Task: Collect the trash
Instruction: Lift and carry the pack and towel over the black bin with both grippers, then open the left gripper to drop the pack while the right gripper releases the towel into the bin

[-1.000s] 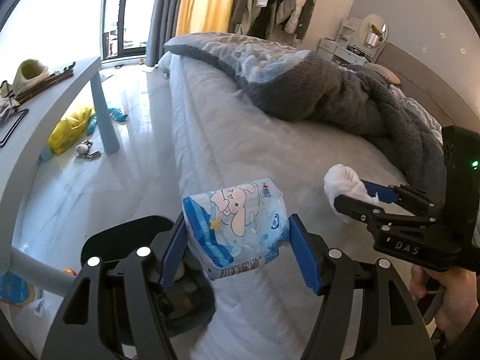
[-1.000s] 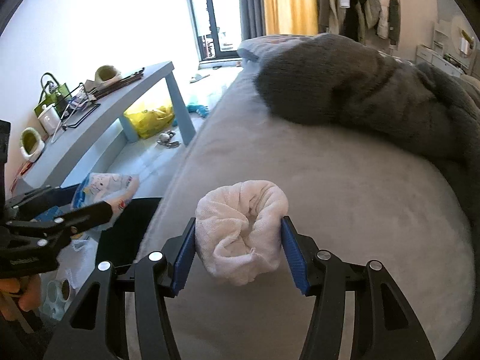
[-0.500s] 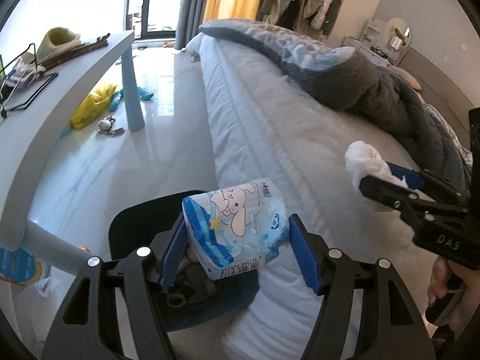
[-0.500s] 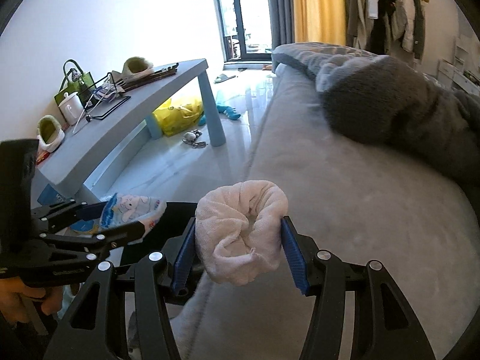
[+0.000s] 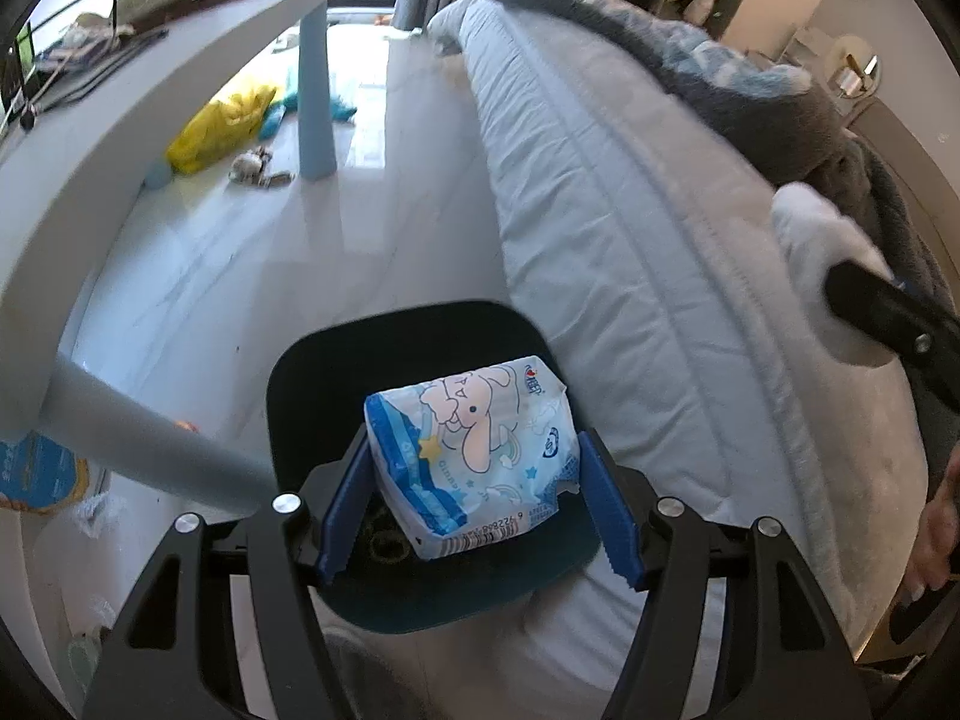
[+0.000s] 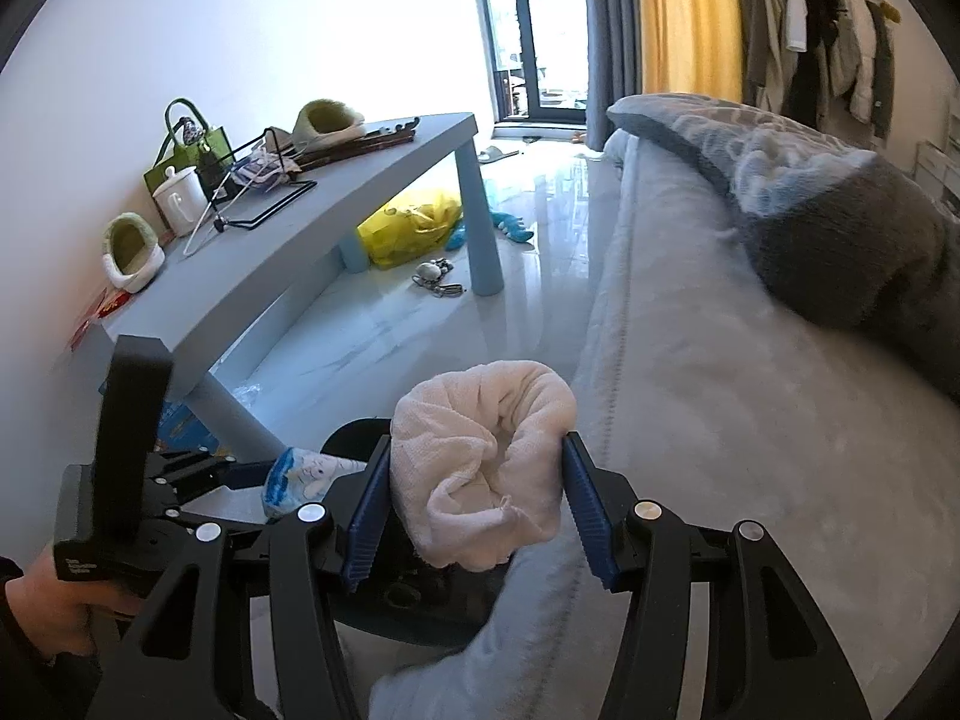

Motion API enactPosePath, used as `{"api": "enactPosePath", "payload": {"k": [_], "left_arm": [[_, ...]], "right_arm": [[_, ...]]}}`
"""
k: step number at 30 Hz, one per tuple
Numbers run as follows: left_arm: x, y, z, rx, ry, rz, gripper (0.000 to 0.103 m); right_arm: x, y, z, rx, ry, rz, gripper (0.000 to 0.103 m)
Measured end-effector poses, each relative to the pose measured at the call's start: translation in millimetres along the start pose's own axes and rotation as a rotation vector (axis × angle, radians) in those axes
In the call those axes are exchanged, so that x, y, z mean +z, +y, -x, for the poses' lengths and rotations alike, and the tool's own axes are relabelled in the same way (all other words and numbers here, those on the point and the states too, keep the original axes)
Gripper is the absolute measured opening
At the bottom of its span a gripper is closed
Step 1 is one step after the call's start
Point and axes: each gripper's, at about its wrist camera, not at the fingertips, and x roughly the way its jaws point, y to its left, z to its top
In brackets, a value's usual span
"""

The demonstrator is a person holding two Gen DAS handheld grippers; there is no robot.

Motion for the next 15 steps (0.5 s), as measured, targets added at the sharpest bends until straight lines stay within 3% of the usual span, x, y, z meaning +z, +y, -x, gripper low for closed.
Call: {"api": "enactPosePath", "payload": {"k": [8, 15], "left_arm": [[-8.2, 18.0, -17.3, 0.012, 0.099, 0.018, 0.070], [-13.1, 32.9, -24.0, 0.000, 0.141, 0.038, 0.075]], "right_arm": [[5.3, 18.4, -14.9, 0.027, 0.009, 0.011, 0.056], [8.3, 31.6, -29.0, 0.049, 0.024, 0.017, 0.056]]}}
